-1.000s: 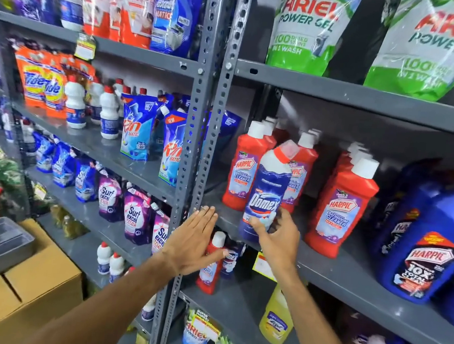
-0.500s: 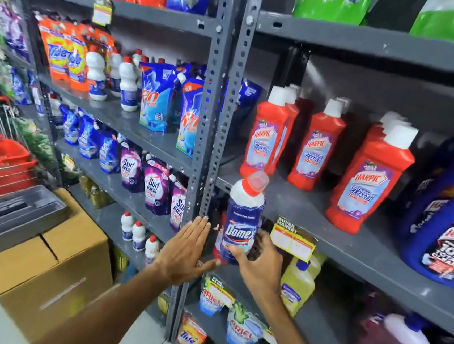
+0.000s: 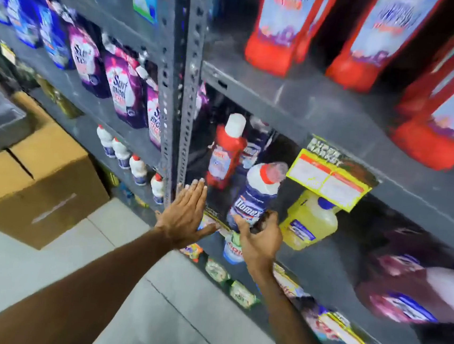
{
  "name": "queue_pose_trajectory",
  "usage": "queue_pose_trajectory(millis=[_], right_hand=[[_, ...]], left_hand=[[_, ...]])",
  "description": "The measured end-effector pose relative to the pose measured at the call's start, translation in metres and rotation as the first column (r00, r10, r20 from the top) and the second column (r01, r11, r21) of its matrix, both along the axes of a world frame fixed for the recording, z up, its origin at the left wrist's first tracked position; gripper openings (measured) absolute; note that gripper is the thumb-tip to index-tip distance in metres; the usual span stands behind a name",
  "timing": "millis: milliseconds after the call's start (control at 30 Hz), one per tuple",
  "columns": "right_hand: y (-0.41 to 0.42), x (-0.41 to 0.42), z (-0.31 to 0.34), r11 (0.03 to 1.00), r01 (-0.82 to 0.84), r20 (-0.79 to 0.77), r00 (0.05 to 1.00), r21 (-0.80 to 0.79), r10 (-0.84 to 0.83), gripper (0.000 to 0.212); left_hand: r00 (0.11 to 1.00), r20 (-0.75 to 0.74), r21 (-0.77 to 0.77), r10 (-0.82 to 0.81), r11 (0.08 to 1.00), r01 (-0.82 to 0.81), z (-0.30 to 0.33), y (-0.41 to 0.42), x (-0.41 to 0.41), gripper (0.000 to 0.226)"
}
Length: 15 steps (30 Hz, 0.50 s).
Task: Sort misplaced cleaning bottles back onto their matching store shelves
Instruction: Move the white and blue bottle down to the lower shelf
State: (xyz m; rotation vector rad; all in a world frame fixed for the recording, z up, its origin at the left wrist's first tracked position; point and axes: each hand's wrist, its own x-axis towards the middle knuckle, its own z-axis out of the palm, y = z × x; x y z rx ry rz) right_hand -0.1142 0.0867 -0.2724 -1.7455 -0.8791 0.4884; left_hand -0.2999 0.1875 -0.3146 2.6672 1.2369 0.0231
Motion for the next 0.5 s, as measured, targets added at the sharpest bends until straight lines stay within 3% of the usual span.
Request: queue_pose_trajectory(millis=[100,267,500], right_hand=[[0.015,0.010,-0.025,0.997,0.031,-0.068,0.997,0.073,-0.026,0.046],[0.037,0.031,-0.045,0.989,0.084,-0.042,0.996,0.123,-0.079,0.054],[0.066,0.059,-0.056,0.994,0.044,-0.030,0.999,0.104,-0.042,0.053]], left_hand=[[0.997,-0.020,0.047,0.073,0.996,-0.072,-0.021,0.007,0.018,0.116],[0.978,-0.050,0.052,0.203,0.978,-0.201,-0.034,0.014,0.039,0.119],[0.955,-0.013,0.053,0.295,0.954,-0.294,-0.043,0.021,0.050,0.125]])
